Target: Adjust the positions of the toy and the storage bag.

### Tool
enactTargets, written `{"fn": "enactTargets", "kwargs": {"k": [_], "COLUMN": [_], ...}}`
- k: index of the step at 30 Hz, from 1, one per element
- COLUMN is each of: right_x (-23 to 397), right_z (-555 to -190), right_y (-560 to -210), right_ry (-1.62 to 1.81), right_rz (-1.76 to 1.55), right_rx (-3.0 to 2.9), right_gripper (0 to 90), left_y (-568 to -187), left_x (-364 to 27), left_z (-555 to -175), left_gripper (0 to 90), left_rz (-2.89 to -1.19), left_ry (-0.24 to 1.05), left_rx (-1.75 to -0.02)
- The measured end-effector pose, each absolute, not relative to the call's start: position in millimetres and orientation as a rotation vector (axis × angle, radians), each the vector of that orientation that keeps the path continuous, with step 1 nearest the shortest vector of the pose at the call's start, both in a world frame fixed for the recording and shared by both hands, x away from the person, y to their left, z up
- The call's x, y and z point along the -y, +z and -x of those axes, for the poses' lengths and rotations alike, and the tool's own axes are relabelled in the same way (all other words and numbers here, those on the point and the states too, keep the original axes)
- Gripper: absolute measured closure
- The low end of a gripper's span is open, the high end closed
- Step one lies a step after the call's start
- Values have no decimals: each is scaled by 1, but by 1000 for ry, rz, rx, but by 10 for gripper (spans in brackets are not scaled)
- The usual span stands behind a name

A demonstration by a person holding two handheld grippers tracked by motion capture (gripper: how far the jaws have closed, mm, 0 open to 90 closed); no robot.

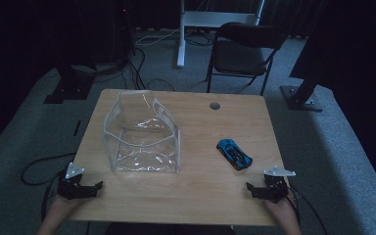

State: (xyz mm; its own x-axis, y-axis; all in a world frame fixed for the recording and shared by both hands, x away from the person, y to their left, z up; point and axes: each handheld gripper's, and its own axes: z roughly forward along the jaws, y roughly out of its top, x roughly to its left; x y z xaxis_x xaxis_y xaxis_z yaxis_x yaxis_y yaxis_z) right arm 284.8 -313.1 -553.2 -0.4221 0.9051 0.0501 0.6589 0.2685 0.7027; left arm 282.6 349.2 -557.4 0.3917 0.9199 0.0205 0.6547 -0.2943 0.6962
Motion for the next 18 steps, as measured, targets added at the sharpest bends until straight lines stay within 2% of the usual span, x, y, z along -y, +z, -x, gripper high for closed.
{"fn": "enactTargets", "kwargs": {"k": [18], "right_x": [301], "right_z": [-314], "right_y": [-527], "right_ry": [1015], "right_rz": [-1337], "right_rx": [-2159], "right_gripper": [118], "left_y": [-557], "left_x": [-349], "left_z": [-283], "left_gripper": [2], "left_rz": [-2049], "left_ry": [569], "left_rx": [-1342]}}
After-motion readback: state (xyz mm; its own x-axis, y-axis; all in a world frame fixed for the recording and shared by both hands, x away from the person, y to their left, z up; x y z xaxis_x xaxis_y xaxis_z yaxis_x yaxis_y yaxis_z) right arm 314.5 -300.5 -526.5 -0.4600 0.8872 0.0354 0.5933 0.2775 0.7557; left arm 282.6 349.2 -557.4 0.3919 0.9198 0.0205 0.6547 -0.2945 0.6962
